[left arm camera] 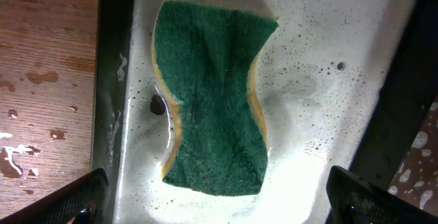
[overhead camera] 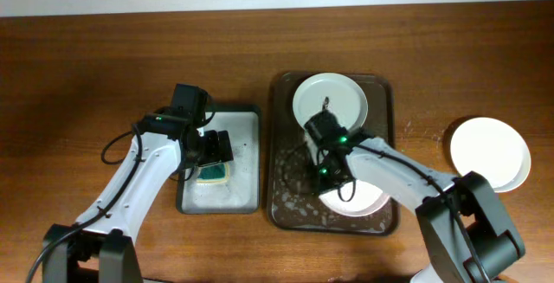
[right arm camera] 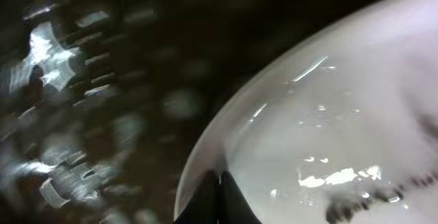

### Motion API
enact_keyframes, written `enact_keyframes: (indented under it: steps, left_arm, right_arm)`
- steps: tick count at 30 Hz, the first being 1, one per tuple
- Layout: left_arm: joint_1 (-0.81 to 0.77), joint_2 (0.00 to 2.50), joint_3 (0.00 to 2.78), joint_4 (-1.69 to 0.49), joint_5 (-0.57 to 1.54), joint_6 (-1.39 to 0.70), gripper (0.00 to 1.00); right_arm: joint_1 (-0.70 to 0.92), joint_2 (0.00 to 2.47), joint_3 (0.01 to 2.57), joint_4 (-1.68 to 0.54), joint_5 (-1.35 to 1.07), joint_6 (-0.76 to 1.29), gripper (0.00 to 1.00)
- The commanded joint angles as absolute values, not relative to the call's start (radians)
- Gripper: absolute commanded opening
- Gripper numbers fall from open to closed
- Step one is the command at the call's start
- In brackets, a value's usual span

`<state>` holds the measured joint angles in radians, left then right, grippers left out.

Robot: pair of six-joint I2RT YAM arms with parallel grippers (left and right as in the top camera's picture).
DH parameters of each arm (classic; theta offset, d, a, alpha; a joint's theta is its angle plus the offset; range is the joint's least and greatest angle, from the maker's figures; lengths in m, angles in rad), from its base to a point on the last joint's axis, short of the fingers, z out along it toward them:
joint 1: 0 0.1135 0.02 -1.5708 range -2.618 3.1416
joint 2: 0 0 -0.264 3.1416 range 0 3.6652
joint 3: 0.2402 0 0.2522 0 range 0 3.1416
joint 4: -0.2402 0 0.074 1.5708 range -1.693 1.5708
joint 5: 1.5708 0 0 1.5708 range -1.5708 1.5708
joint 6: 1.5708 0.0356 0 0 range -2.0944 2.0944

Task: Clean dirty plates on tray and stack at the side
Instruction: 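Grasp the pink plate with the right gripper and slide it to tray center, then grasp the sponge with the left gripper from the soapy tray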

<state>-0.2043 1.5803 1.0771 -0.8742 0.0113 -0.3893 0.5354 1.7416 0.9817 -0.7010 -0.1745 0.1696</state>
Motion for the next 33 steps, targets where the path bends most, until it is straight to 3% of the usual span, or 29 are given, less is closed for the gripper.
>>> enact_keyframes:
  steps: [1,4,8,10,13,15,16,19,21,22,23,24,25,27,31,33]
  left_arm:
    - [-0.202,1.578,1.076,-0.880,0.016,-0.402,0.99]
    - [-0.202,1.578,1.075,-0.894,0.011,-0.401,1.00]
    - [-0.204,1.578,1.015,-0.801,0.000,-0.402,0.89]
    - [-0.220,1.578,0.914,-0.653,0.002,-0.402,0.58]
    - [-0.263,1.591,0.782,-0.469,0.003,-0.402,0.37]
    - [-0.280,1.618,0.711,-0.426,0.003,-0.439,0.09]
    - [-0.280,1.635,0.700,-0.426,0.000,-0.459,0.00]
    - [-0.280,1.642,0.735,-0.452,0.038,-0.437,0.00]
    - [-0.280,1.634,0.877,-0.625,0.045,-0.349,0.01]
    - [-0.280,1.634,0.923,-0.679,0.045,-0.342,0.10]
    - [-0.279,1.634,0.978,-0.738,0.045,-0.342,0.39]
    - [-0.279,1.634,1.006,-0.762,0.045,-0.342,0.56]
    - [-0.280,1.634,1.022,-0.766,0.045,-0.342,0.82]
    - [-0.280,1.636,1.021,-0.735,0.020,-0.342,0.77]
    - [-0.280,1.710,1.008,-0.640,-0.057,-0.343,0.82]
    - [-0.290,1.778,1.008,-0.614,-0.057,-0.343,0.77]
  right_arm:
    - [0.546,1.679,1.040,-0.702,-0.252,0.048,0.08]
    - [0.491,1.546,1.115,-0.802,-0.139,0.141,0.33]
    - [0.389,1.330,1.134,-0.896,-0.177,0.204,0.43]
    - [0.345,1.235,1.134,-0.974,-0.179,0.237,0.43]
    - [0.320,1.183,1.134,-1.072,-0.179,0.271,0.43]
    - [0.320,1.187,1.133,-1.101,-0.180,0.271,0.42]
    - [0.320,1.187,1.133,-1.104,-0.180,0.272,0.42]
    - [0.320,1.187,1.133,-1.104,-0.171,0.325,0.42]
    - [0.320,1.187,1.133,-1.104,-0.165,0.359,0.42]
    - [0.320,1.187,1.133,-1.104,-0.156,0.368,0.42]
    - [0.320,1.187,1.131,-1.105,-0.136,0.393,0.42]
    - [0.320,1.188,1.129,-1.105,-0.119,0.408,0.42]
    - [0.320,1.194,1.122,-1.104,-0.119,0.410,0.42]
    - [0.320,1.211,1.107,-1.104,-0.119,0.410,0.43]
    - [0.320,1.237,1.103,-1.100,-0.118,0.409,0.43]
    - [0.320,1.237,1.103,-1.101,-0.119,0.409,0.43]
